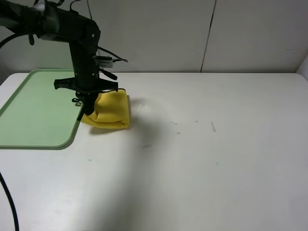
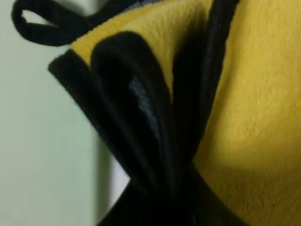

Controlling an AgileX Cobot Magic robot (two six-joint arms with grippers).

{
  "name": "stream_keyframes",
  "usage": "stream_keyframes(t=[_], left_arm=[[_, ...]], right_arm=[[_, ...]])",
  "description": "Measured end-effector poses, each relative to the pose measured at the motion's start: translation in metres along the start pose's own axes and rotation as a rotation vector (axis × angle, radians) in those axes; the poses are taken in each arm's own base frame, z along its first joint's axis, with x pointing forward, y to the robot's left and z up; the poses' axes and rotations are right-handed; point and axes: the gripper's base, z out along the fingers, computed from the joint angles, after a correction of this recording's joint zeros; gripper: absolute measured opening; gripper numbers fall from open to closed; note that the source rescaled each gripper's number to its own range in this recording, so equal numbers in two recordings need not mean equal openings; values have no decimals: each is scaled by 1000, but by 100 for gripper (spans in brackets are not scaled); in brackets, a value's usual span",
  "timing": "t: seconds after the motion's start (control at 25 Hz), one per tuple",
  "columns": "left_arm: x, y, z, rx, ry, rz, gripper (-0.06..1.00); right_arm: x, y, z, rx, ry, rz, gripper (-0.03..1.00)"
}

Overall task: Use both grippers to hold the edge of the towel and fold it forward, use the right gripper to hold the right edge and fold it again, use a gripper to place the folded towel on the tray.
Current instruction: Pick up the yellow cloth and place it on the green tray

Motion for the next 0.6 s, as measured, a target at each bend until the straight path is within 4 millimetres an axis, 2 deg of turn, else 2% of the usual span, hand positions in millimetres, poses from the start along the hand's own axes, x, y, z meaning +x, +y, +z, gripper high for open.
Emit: stream_keyframes(t=[0.6], left_arm=[[-36, 104, 21, -2, 34, -196, 10]], right_arm=[[0, 0, 0, 0, 0, 0, 100]])
